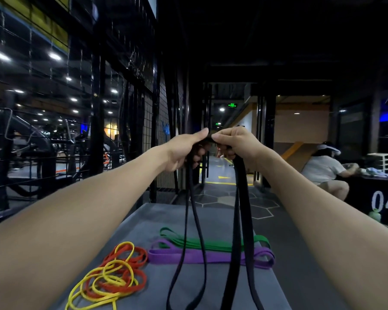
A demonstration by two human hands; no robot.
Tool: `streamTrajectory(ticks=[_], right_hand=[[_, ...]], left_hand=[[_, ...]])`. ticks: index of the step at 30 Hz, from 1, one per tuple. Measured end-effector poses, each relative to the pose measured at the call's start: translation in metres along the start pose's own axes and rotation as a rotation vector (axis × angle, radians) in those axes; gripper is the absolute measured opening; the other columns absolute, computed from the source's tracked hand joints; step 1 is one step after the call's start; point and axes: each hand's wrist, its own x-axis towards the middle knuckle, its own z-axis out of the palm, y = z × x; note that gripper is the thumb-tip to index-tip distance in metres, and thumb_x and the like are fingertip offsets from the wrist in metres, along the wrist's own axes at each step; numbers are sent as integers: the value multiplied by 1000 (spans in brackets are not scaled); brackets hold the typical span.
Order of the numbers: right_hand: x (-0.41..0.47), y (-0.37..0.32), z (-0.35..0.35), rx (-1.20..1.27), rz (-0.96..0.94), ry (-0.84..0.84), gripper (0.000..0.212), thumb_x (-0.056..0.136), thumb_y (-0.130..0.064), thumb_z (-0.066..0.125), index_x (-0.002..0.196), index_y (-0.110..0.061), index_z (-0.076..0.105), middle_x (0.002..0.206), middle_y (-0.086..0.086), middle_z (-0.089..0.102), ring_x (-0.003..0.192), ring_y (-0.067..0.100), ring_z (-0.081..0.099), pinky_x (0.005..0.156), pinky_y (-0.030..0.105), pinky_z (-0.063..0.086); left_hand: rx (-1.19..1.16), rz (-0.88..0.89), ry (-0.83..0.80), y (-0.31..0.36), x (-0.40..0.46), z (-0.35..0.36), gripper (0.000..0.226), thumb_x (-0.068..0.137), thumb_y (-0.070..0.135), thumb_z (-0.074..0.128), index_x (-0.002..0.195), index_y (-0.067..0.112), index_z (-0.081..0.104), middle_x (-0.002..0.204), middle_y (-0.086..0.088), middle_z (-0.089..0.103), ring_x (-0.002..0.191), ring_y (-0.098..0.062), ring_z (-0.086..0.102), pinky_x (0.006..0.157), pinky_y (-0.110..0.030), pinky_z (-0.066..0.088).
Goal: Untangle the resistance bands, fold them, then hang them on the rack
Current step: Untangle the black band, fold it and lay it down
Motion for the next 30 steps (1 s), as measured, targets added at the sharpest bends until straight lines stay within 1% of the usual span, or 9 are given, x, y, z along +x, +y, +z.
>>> streamTrajectory(ticks=[5, 10, 14, 16, 19, 21, 25, 27, 30], right_hand=[[-9, 16, 3, -18, 26, -28, 28, 93, -17, 54, 66, -11, 55, 60, 3, 38, 51, 10, 30, 49, 21, 24], [-17, 36, 9, -12, 53, -20, 25, 96, -29, 47, 94, -6, 56, 63, 0, 42, 50, 8, 36, 50, 20, 30], [-24, 53, 10, 81, 165, -38, 24, 97, -31, 46, 96, -8, 53, 62, -2, 44, 49, 8, 38, 51, 20, 33], [-27, 57, 8, 85, 192, -21, 20, 95, -27, 50, 90, -9, 54, 62, -3, 43, 50, 8, 37, 51, 20, 32], [-27, 57, 6, 51, 186, 4, 25, 92, -20, 55, 68, -14, 56, 59, -4, 42, 51, 9, 34, 52, 21, 29], [-26, 52, 7, 58, 167, -5, 26, 92, -18, 56, 66, -15, 58, 56, -5, 45, 49, 7, 35, 52, 20, 29], [-21, 44, 9, 54, 151, 27, 34, 91, -17, 57, 58, -18, 54, 52, -7, 45, 48, 7, 35, 50, 19, 28], [-21, 46, 9, 24, 150, 13, 31, 91, -20, 57, 61, -17, 54, 57, -3, 41, 50, 9, 32, 52, 22, 27], [-23, 58, 13, 65, 146, 7, 23, 94, -26, 53, 79, -10, 60, 61, -3, 42, 51, 9, 35, 54, 22, 29]], left_hand=[[-74, -5, 24, -16, 1, 4, 21, 94, 31, 52, 83, 15, 60, 58, 4, 42, 56, -9, 41, 61, -23, 43], [-189, 52, 98, -30, 0, 17, 27, 95, 24, 49, 72, 16, 62, 48, 9, 48, 56, -7, 37, 60, -23, 36], [-326, -2, 178, -39, 1, 18, 21, 94, 24, 51, 77, 15, 60, 49, 6, 42, 54, -9, 39, 58, -23, 39], [-252, -41, 168, -44, 0, 15, 19, 94, 24, 51, 80, 14, 59, 55, 3, 42, 55, -10, 40, 58, -24, 41], [65, -139, 45, -48, -8, 9, 21, 95, 26, 46, 87, 13, 60, 69, 0, 51, 60, -12, 48, 61, -26, 45], [154, -173, -31, -48, -10, 11, 31, 96, 32, 39, 95, 13, 64, 74, -1, 58, 64, -14, 53, 64, -27, 47], [-52, -105, 14, -46, -4, 22, 41, 95, 46, 41, 72, 16, 56, 59, 2, 47, 56, -13, 43, 63, -27, 40], [-107, -39, 98, -46, 0, 28, 35, 94, 39, 48, 67, 17, 53, 50, 7, 40, 53, -11, 35, 60, -25, 37], [-189, 27, 193, -48, 3, 34, 29, 95, 29, 49, 68, 20, 53, 37, 14, 44, 52, -8, 34, 58, -24, 33]])
